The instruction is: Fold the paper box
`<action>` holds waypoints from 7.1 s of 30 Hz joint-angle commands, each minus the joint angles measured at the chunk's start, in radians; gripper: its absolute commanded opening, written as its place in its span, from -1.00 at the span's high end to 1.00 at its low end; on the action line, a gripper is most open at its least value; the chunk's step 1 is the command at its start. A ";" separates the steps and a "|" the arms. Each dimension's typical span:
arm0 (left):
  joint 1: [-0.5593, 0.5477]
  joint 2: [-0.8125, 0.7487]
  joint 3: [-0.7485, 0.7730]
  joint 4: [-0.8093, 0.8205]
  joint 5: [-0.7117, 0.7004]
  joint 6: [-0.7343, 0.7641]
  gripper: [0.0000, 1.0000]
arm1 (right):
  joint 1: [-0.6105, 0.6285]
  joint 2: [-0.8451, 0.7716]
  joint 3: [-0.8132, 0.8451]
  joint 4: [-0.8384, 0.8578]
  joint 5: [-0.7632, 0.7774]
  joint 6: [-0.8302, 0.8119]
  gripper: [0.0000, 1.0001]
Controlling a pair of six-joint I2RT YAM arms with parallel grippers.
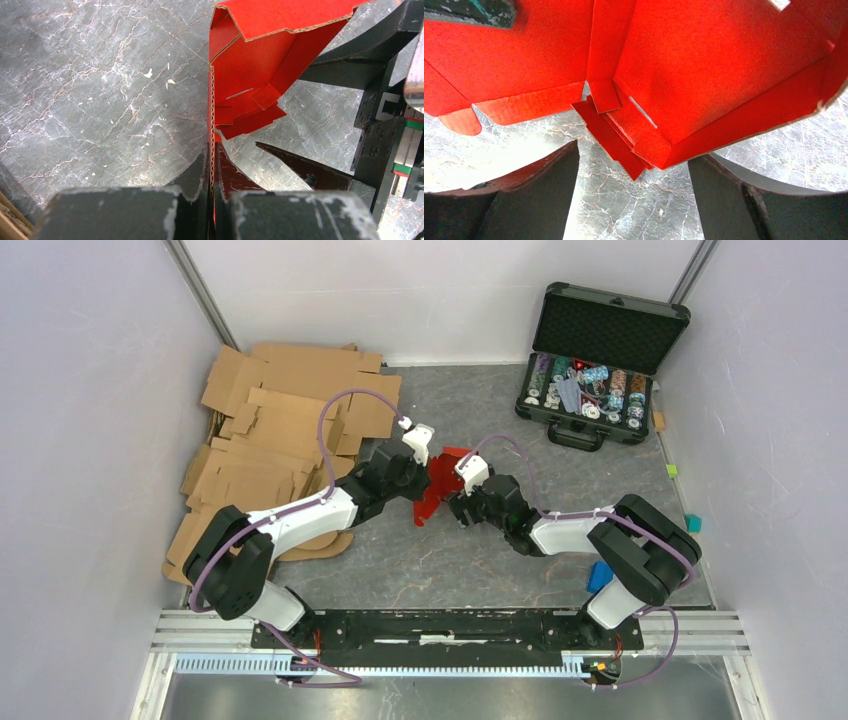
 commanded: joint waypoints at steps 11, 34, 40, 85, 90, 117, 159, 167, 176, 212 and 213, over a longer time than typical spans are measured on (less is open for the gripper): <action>-0.009 0.032 0.032 -0.060 0.082 0.025 0.91 | 0.021 0.036 0.051 0.044 0.008 -0.044 -0.70; -0.009 0.069 0.055 -0.068 0.153 0.012 0.91 | 0.032 0.061 0.059 0.096 0.109 0.016 -0.04; -0.010 0.087 0.064 -0.076 0.156 0.011 0.90 | 0.032 0.081 0.057 0.139 0.158 0.040 0.17; -0.015 0.098 0.079 -0.107 0.160 0.011 0.90 | 0.101 0.246 0.117 0.057 0.290 0.102 0.21; -0.016 0.095 0.078 -0.105 0.163 0.011 0.90 | 0.098 0.237 0.125 0.077 0.275 0.127 0.12; -0.021 0.085 0.081 -0.122 0.128 0.003 0.90 | 0.068 0.257 0.182 -0.054 0.250 0.212 0.20; -0.024 0.073 0.075 -0.127 0.065 -0.005 0.91 | -0.027 0.330 0.277 -0.231 0.295 0.321 0.18; -0.023 0.065 0.071 -0.132 0.024 -0.007 0.91 | -0.027 0.211 0.228 -0.099 0.229 0.291 0.06; -0.024 0.063 0.072 -0.136 0.022 -0.006 0.91 | -0.027 0.128 0.182 -0.044 0.218 0.231 0.01; -0.022 0.081 0.229 -0.332 0.050 -0.055 0.09 | -0.242 -0.148 0.362 -0.279 0.013 0.052 -0.96; -0.022 0.079 0.239 -0.344 0.041 -0.059 0.04 | -0.246 -0.131 0.390 -0.290 -0.016 0.051 -0.96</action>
